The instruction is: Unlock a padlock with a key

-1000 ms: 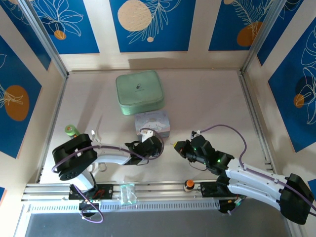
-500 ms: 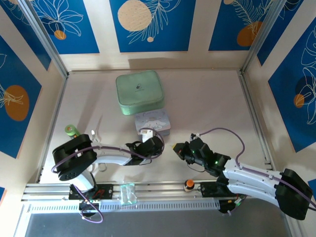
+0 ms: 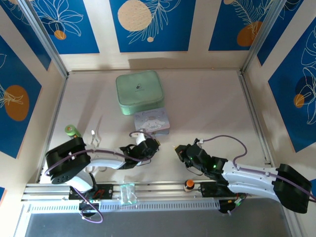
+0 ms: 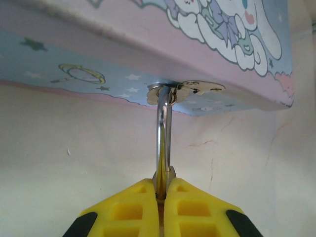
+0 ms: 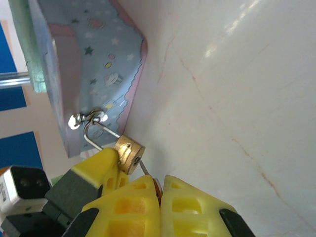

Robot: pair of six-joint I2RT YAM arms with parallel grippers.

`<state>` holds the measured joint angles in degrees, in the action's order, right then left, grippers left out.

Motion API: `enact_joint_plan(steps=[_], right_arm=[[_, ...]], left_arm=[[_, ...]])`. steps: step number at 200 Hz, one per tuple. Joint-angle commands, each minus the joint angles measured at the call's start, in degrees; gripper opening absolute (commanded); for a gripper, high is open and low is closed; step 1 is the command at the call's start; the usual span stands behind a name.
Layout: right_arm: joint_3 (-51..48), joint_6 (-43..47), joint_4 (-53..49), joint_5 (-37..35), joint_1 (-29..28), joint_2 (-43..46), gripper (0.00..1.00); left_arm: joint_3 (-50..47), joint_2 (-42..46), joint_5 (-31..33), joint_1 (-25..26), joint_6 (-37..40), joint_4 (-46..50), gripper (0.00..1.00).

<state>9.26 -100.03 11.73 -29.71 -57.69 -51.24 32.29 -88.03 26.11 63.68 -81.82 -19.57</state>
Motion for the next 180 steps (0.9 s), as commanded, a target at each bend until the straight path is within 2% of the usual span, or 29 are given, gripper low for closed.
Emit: enact_joint_plan(steps=[1,12,34,48,79,97,114,130,153,180], right_arm=[[1.11,-3.05,3.60,-2.24,0.05,-2.46,0.00],[1.35,-3.01,6.06,-0.35,0.68,-4.46,0.00],[1.37,-2.31,14.97,7.96,4.16,-10.20,0.00],[1.78,-2.45,18.33,10.02,4.71,-12.69,0.00],[3.48,-0.64,18.15,10.22,5.10,-13.50,0.00],[4.70,1.27,17.17,12.66,7.09,-13.85,0.00],[4.90,2.63,18.94,16.01,9.27,-15.69,0.00],[4.96,3.00,20.03,15.62,8.70,-16.98,0.00],[5.52,3.18,20.55,13.57,6.80,-18.09,0.00],[5.60,2.58,21.11,12.39,6.03,-18.67,0.00]], left_arm=[[-0.61,1.37,3.07,0.30,-5.93,-4.49,0.05],[-0.98,1.28,2.70,0.30,-6.84,-6.66,0.04],[-1.18,1.42,2.28,0.35,-8.83,-8.61,0.04],[-1.47,1.27,1.96,0.30,-10.17,-9.85,0.03],[-3.29,2.15,3.45,0.30,-12.49,-11.85,0.01],[-3.03,2.54,1.11,0.04,-13.98,-11.83,0.01],[-3.97,1.51,-0.93,0.04,-16.66,-16.40,0.01],[-4.58,0.40,-1.41,0.13,-20.17,-19.78,0.01],[-4.82,-0.80,-0.85,0.24,-21.31,-24.09,0.01],[-3.65,-0.77,-0.53,0.57,-21.38,-22.98,0.01]])
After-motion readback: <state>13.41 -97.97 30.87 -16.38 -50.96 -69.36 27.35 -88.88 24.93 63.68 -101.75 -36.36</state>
